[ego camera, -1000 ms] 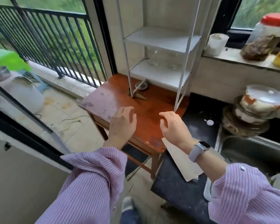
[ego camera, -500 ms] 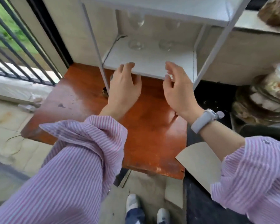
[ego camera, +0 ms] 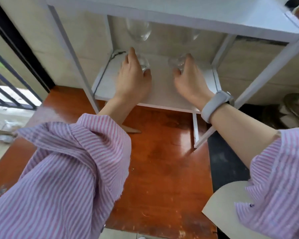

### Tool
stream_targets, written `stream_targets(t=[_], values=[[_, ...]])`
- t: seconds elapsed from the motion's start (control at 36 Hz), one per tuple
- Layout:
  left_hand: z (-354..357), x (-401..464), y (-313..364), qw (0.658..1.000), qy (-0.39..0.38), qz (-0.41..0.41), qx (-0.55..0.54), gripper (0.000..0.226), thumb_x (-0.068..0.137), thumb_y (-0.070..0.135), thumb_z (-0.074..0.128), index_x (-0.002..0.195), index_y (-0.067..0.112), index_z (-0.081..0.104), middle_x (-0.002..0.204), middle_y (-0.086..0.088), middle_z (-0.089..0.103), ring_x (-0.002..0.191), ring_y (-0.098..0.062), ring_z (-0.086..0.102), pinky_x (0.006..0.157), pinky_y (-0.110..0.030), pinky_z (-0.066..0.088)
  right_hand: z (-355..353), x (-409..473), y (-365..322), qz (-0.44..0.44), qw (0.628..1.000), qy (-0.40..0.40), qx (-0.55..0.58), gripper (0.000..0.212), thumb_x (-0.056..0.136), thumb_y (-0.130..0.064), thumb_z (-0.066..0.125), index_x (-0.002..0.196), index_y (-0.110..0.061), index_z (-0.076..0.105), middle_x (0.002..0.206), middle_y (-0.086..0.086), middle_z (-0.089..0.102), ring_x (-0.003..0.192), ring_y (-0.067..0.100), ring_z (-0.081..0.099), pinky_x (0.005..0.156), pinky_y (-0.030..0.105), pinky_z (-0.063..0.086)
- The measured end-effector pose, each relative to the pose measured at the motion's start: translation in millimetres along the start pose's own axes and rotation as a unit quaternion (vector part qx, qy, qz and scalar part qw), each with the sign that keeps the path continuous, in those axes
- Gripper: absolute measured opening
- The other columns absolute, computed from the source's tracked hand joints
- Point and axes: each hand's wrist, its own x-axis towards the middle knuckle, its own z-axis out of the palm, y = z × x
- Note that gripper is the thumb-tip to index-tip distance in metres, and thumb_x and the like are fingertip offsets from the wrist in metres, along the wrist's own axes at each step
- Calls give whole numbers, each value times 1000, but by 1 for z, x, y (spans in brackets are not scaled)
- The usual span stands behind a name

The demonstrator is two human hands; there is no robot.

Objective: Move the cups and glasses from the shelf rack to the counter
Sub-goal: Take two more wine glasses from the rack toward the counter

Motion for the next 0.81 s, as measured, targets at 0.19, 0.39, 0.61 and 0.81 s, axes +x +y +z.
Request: stream_targets(t=[0.19, 0.39, 0.61, 0.81], values=[[3, 20, 3, 994, 11, 7, -106, 62, 91, 13, 44, 144, 6, 12, 149, -13, 33, 135, -27, 33, 111, -47, 27, 11, 27, 4, 36, 993, 25, 110, 49, 91, -8, 41, 137, -4, 25, 131, 12, 51, 118, 27, 50, 85, 25, 39], [4, 16, 7, 987, 66, 25, -144, 38, 94, 21, 42, 125, 2, 35, 96, -9, 60, 97, -28, 55, 95, -45, 39, 13, 32, 2, 57, 981, 79, 170, 15, 91, -12, 43, 105, -8, 39, 74, -5, 41, 63, 6, 43, 44, 7, 34], [-1, -25, 11, 977, 79, 56, -189, 16, 93, 20, 47, 101, 6, 46, 72, 3, 47, 66, -17, 46, 59, -27, 34, 7, -13, -7, -7, 973, 111, 200, 19, 94, -14, 45, 75, -14, 44, 56, -4, 44, 41, -1, 47, 41, 9, 31], [-14, -98, 21, 964, 53, 22, -261, 5, 93, 20, 46, 93, 24, 44, 69, 6, 55, 60, -12, 59, 53, -27, 50, -2, -85, -1, 17, 968, 74, 239, 14, 93, -27, 49, 95, -14, 50, 70, -9, 55, 66, 6, 60, 62, 23, 47]])
